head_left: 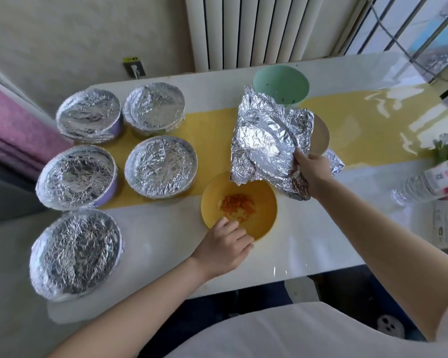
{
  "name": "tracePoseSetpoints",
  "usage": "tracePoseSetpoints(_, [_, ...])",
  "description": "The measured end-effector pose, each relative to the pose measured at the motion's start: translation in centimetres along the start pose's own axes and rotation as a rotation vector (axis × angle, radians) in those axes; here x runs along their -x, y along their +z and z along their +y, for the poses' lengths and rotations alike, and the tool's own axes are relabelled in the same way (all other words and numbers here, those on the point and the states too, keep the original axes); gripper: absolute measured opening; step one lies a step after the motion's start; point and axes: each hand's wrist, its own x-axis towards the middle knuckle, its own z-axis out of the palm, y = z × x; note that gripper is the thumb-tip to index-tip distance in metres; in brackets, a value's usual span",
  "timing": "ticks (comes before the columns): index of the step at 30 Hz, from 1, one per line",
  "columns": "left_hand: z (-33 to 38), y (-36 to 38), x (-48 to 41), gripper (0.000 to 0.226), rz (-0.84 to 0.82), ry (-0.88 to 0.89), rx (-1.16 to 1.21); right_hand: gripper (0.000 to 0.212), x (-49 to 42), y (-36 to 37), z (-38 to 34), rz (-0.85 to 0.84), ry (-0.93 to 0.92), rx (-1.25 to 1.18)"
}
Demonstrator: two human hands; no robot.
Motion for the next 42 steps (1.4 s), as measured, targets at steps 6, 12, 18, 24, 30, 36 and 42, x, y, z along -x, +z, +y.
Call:
tracePoseSetpoints(6, [-1.3, -3.0, -0.4, 0.028, 0.203, -0.472, 0.119, 0.035, 1.6, -0.6, 1.0, -0.022, -0.081, 0.062])
tracePoseSetpoints(12, [-2.2, -5.6, -2.4, 0.028, 0.370, -1.094, 0.733, 0.050, 4.2, 0.2, 1.8, -0.058, -0.174, 0.187])
tracePoseSetpoints(18, [-1.1, -5.2, -3.1, 0.027, 0.362, -1.169, 0.766, 0.046, 5.2, 1.6, 4.0, -0.097, -0.286, 0.342])
tracePoseSetpoints(24, [-1.4, -3.6, -2.1, 0.022, 0.421, -1.310, 0.580, 0.036, 6.1, 1.7, 5.5, -0.081, -0.358, 0.556])
tracePoseSetpoints(30, [-0.9, -2.6, -1.3, 0.025, 0.367, -1.334, 0.517, 0.038, 7.0, 1.9, 5.6, -0.077, -0.355, 0.700])
tracePoseSetpoints(36, [-1.0, -2.1, -0.5, 0.022, 0.294, -1.331, 0.521, 0.036, 7.6, 1.8, 5.9, -0.064, -0.362, 0.717])
tracePoseSetpoints(42, [-1.0, -2.3, -0.4, 0.025, 0.289, -1.349, 0.476, 0.034, 7.6, 1.8, 6.3, -0.056, -0.369, 0.754])
